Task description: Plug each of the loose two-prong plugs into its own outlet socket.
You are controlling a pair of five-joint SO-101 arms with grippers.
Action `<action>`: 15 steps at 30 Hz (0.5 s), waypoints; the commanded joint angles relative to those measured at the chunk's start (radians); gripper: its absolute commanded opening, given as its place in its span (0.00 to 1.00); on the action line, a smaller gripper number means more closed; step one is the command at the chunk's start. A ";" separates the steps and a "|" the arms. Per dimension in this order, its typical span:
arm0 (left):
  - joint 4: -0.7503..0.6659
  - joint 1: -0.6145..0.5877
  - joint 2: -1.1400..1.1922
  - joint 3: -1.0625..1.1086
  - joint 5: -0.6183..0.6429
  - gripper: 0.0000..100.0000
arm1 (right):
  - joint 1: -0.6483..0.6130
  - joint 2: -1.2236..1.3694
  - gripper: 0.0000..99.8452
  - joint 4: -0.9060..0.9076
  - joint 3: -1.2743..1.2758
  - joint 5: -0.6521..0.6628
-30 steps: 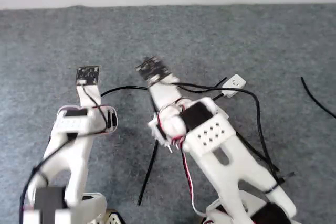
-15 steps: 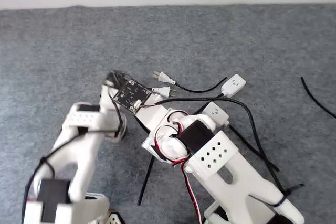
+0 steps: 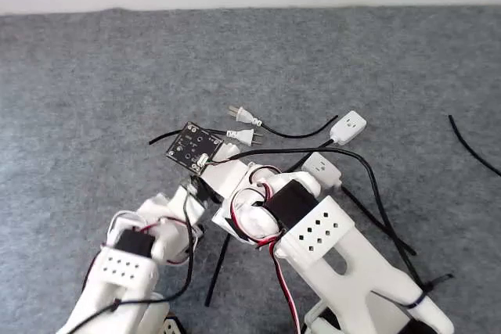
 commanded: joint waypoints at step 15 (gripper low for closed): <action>-0.281 -0.163 -0.359 0.147 0.517 0.16 | 0.234 -0.033 0.01 -0.381 0.126 -0.419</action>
